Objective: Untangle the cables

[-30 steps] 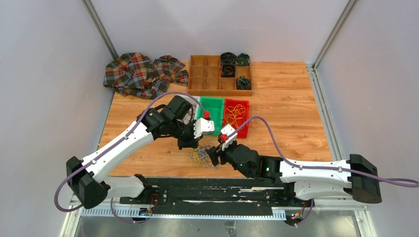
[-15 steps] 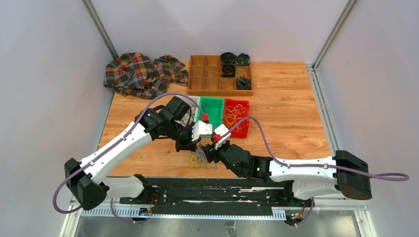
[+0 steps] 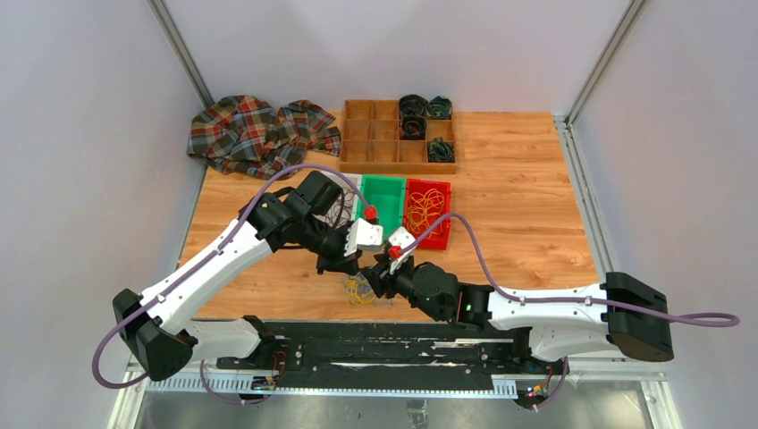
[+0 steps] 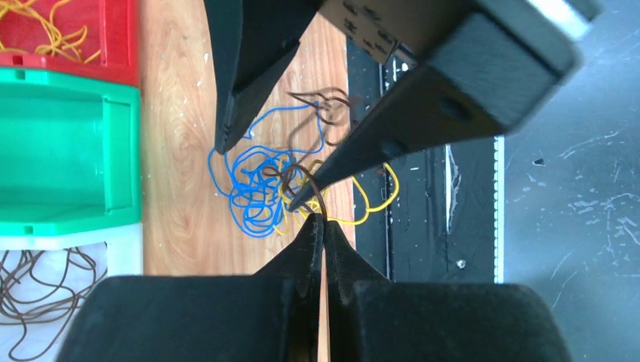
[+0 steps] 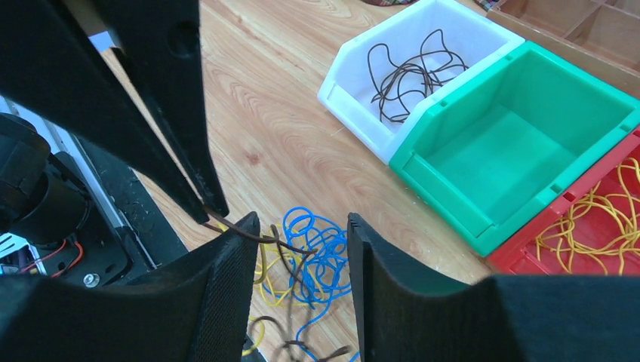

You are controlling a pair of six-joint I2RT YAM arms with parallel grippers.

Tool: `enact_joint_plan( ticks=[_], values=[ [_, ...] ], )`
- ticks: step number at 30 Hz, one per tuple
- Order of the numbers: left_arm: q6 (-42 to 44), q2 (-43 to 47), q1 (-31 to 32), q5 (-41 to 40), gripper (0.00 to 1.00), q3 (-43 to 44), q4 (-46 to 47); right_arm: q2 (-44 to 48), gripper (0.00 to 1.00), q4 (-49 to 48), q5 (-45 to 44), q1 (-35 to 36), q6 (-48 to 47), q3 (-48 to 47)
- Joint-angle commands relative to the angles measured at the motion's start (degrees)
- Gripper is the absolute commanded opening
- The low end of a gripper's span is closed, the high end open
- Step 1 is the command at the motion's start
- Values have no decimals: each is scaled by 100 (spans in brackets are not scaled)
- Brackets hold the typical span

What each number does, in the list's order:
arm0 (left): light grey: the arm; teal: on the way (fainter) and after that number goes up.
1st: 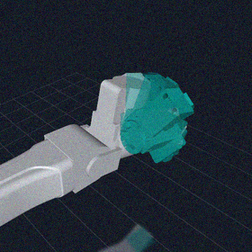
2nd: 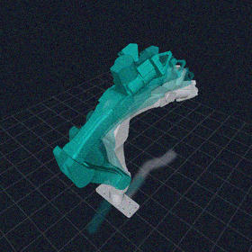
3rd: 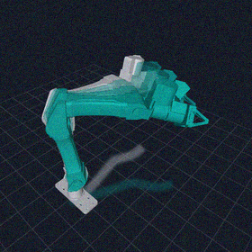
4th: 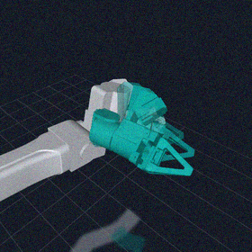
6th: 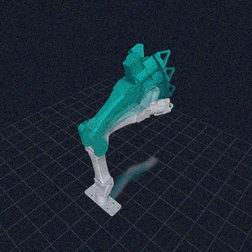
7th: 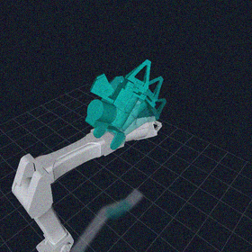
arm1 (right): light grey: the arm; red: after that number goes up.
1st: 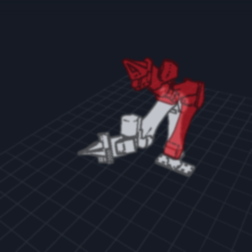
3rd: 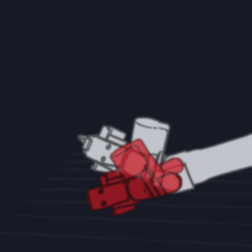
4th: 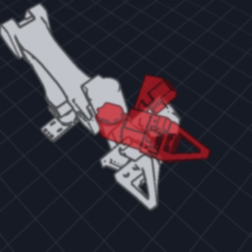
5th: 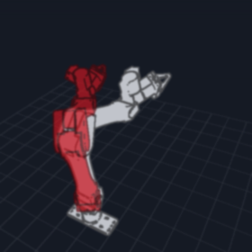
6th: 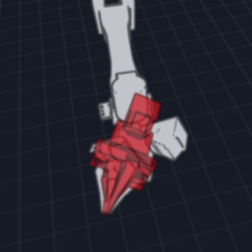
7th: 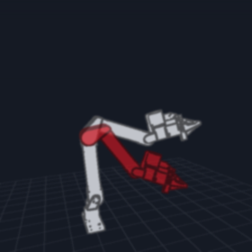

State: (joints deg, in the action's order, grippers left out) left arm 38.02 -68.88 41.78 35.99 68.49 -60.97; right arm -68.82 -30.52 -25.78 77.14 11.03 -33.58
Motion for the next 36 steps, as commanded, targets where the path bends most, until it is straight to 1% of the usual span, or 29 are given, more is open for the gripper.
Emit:
enact_joint_plan(
  ticks=[1,3,6,8,12,15,16,17,19,20,23,25,29,32,36],
  values=[
    [371,-52,50,423,1,302,-420,3,41,-251,-114,-39,-117,-113],
    [471,-49,50,347,1,309,-476,80,31,-256,-57,-38,-135,-86],
    [641,-52,50,87,1,301,-477,283,11,-176,-37,-34,-109,18],
    [692,-99,50,-121,2,325,-469,471,2,-58,189,-34,-37,109],
    [492,-182,41,-456,7,337,-217,834,1,151,236,-36,117,313],
    [343,-157,41,-541,7,329,7,1015,1,354,324,-34,220,360],
    [331,-157,41,-510,5,356,22,1062,2,403,389,-33,240,365],
    [307,-150,41,-480,5,389,23,1080,9,451,413,-36,268,376],
    [277,-132,41,-441,3,457,16,1090,31,495,422,-33,315,414],
    [281,-103,41,-417,3,472,15,1083,37,473,410,-39,328,434],
    [402,17,41,-305,3,458,15,988,50,322,174,-35,308,403],
    [413,49,41,-258,2,469,16,875,53,220,-25,-39,194,285],
    [298,16,41,-301,1,561,16,516,54,63,-308,-37,-7,-58],
    [237,30,45,-274,0,625,18,202,54,-4,-705,-35,43,-237],
    [177,80,41,-255,0,649,11,-126,54,-508,-822,-33,29,-298]
  ],
)
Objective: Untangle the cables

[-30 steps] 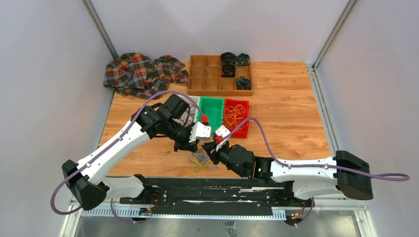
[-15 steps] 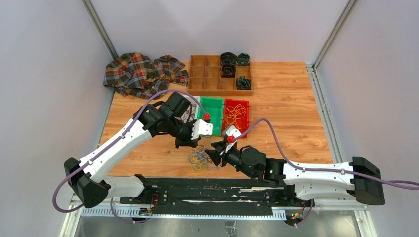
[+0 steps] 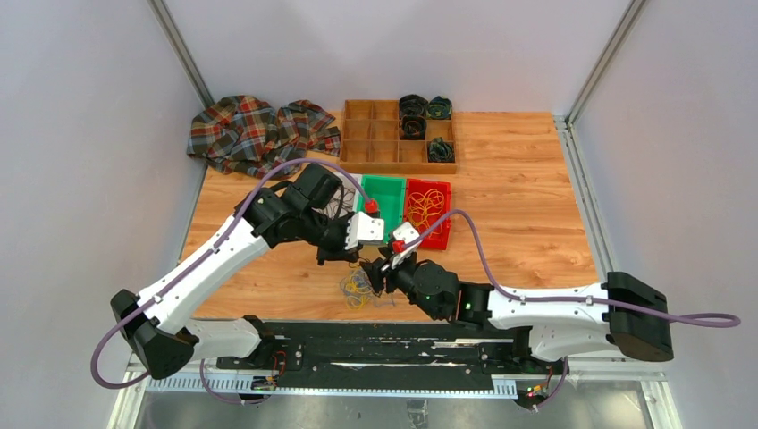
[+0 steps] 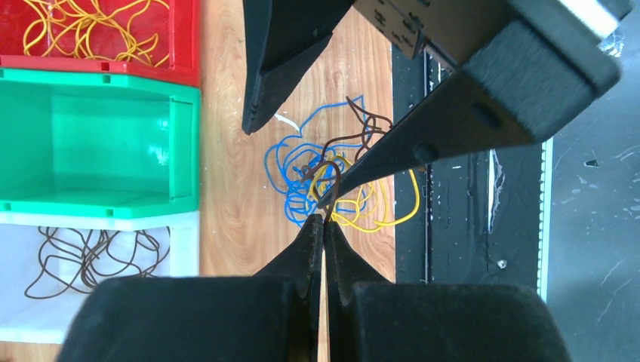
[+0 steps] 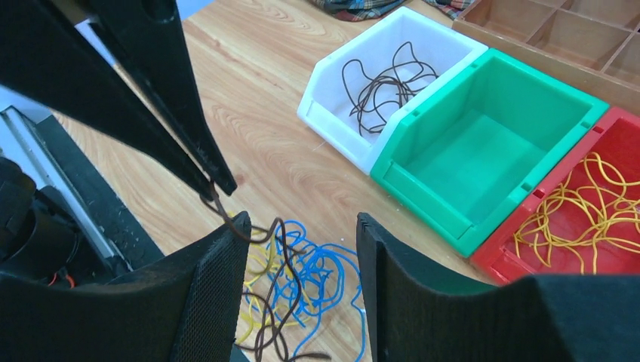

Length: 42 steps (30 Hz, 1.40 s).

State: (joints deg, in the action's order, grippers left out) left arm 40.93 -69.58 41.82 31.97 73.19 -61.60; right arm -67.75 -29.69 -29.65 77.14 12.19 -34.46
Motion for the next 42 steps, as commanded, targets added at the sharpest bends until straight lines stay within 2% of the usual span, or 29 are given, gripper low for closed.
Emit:
enact_joint_plan(
  ticks=[1,10,17,21,29,36,40,42],
  values=[
    [-116,166,43,157,0,183,77,-322,54,-624,-544,-33,-71,-257],
    [-252,156,45,477,1,672,-182,-1112,50,-1155,-868,-73,-276,-585],
    [-160,242,37,350,1,1559,-440,-1534,48,-1494,-810,-157,49,-204],
    [-130,226,40,-3,0,2084,-505,-1665,45,-1607,-807,-227,256,33],
    [427,25,36,-1358,0,3256,-506,-1760,45,-1640,-817,-254,585,487],
    [704,-123,42,-1728,1,3895,-501,-1354,44,-1527,-717,-244,716,895],
    [729,-154,37,-1768,0,3926,-497,-861,49,-1403,-529,-208,587,973],
    [739,-152,43,-1754,0,3899,-502,-609,59,-1194,-395,-135,470,848]
  ],
)
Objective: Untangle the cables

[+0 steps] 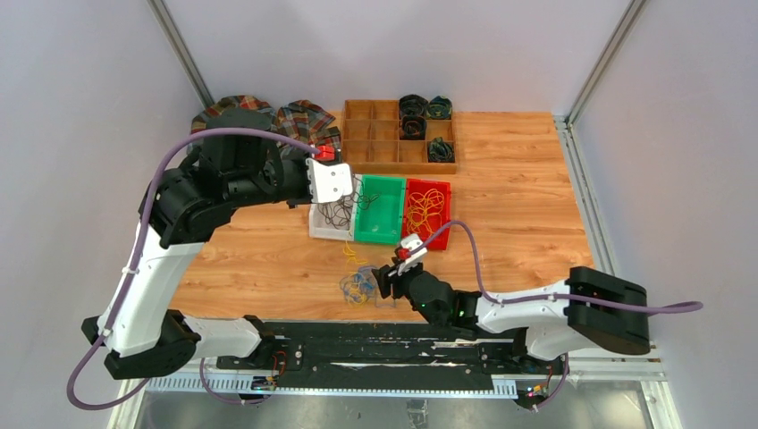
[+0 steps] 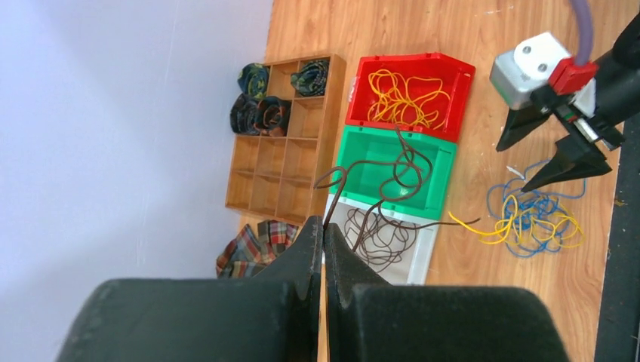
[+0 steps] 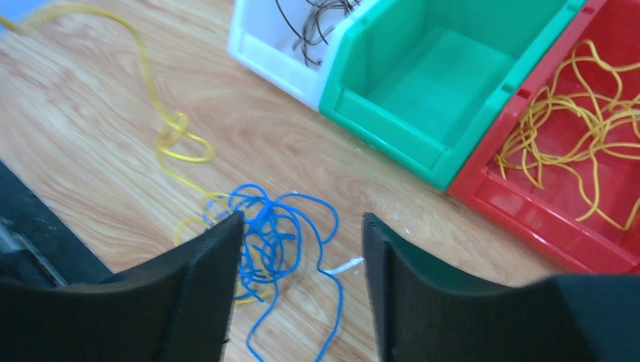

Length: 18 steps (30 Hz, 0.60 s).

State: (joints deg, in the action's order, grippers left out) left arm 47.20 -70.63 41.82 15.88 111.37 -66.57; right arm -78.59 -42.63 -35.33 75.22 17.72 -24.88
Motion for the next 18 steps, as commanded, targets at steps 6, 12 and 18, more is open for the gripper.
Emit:
enact_joint_plan(
  ticks=[6,12,18],
  values=[
    [90,-74,45,-61,0,128,-14,568,71,289,565,229,-954,-792],
    [49,-25,40,22,0,114,-14,-135,71,-406,465,229,-2009,-1457],
    [82,-3,45,-147,0,69,-13,-845,46,-483,489,145,-2113,-1968]
  ],
)
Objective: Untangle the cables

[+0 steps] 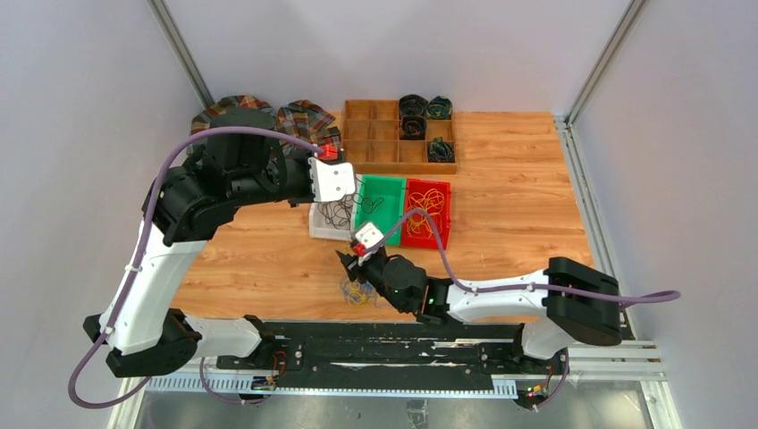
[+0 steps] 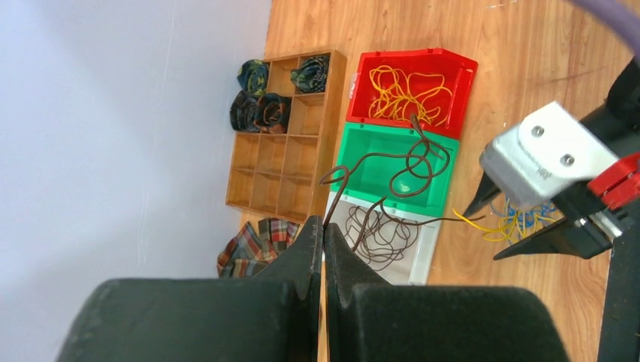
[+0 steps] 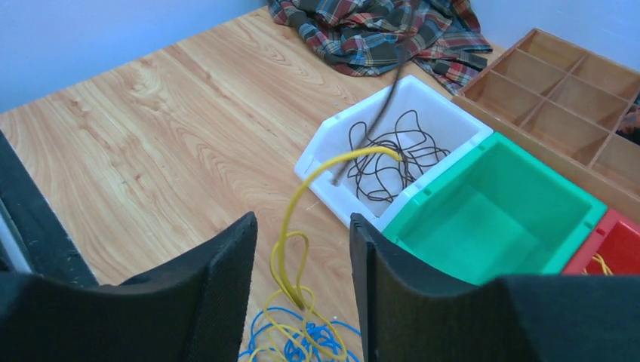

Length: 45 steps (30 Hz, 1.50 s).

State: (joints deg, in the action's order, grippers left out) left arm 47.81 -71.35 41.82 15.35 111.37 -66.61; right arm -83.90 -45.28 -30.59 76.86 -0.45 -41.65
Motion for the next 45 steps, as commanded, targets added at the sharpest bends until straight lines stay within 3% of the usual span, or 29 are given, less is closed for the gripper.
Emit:
enact_joint_plan(
  ticks=[1,4,5,9,16,22,29,39,41,45],
  values=[
    [49,67,44,-167,0,62,-10,-339,32,-215,9,-40,-200,-276],
    [196,25,45,-564,0,60,1,-323,3,-221,-35,-75,43,-62],
    [262,-16,44,-734,0,60,8,-295,1,-202,-43,-70,150,68],
    [633,-156,-164,-1303,0,-414,343,-202,1,-173,-9,-67,513,590],
    [540,-755,-1121,-1436,0,-589,1316,-200,1,-104,57,-58,1122,1355],
    [304,-1025,-1370,-1160,0,-890,1725,-222,1,-63,53,-60,1394,1639],
    [549,-1002,-1387,-1378,0,-2389,2597,92,3,260,17,-57,1596,1642],
    [540,-1555,-1617,-1842,0,-3306,3716,616,4,731,12,-59,1748,1673],
    [508,-1617,-1641,-1804,1,-3552,3902,715,10,853,-21,-60,1787,1643],
    [435,-1853,-1642,-1948,0,-4101,4462,1015,36,1283,-195,-57,1865,1494]
  ],
)
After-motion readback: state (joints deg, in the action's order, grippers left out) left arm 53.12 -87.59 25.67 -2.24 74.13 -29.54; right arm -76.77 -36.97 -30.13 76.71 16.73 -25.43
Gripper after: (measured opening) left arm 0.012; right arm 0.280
